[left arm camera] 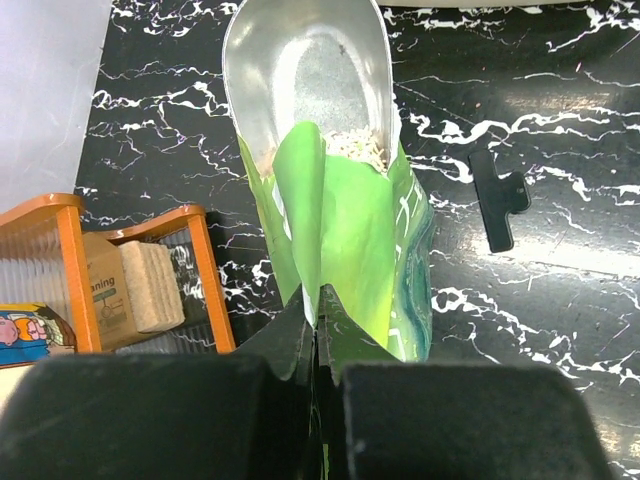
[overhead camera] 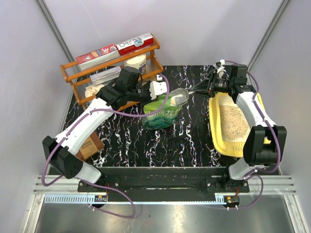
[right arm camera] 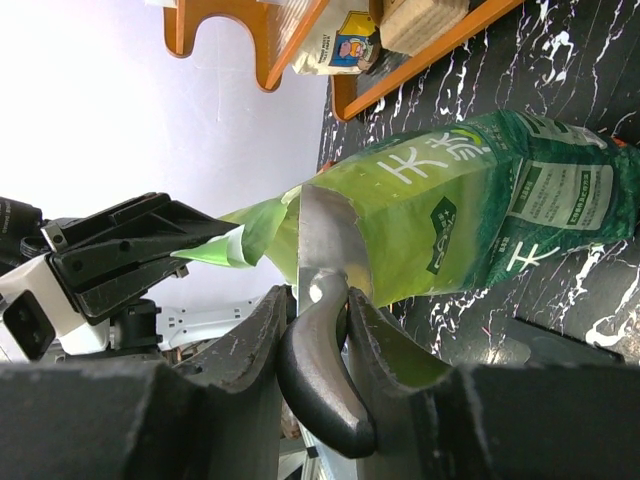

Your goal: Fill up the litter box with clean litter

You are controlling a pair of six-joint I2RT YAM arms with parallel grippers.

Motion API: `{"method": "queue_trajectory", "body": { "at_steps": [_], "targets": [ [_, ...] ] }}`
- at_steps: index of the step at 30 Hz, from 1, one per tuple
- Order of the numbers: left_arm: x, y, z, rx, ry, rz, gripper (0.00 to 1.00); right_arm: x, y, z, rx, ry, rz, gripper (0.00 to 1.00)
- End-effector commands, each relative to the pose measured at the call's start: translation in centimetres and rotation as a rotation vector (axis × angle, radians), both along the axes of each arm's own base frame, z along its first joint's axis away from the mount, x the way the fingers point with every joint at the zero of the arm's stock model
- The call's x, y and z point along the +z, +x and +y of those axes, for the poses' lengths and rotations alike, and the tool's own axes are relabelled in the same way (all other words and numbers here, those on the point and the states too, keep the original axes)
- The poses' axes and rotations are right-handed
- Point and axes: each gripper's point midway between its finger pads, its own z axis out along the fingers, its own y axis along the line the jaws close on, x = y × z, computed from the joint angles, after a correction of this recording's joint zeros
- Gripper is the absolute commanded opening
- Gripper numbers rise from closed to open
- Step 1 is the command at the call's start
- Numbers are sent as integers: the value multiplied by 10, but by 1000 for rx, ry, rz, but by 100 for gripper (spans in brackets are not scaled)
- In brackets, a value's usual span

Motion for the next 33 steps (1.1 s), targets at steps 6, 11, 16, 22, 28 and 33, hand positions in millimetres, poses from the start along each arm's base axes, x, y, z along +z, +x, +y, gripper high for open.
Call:
{"method": "queue_trajectory", "body": {
  "at_steps": [6,11,16,22,28,33],
  "targets": [
    [53,18,8,36,-21,-194,0,53,-31,-5,64,21,-205,0],
    [65,24,2,64,-73,-189,0,43,-18,-17,-43,-128,-233,0],
    [73,27,-5,78,-116,-169,0,30,-10,-28,-98,-300,-257,0],
    [71,26,-7,74,-121,-154,0,24,-6,-21,-86,-259,-198,0],
    [70,24,-3,77,-105,-168,0,33,-7,-26,-87,-414,-288,0],
    [67,23,-5,67,-111,-154,0,25,-10,-21,-55,-481,-305,0]
  ]
}}
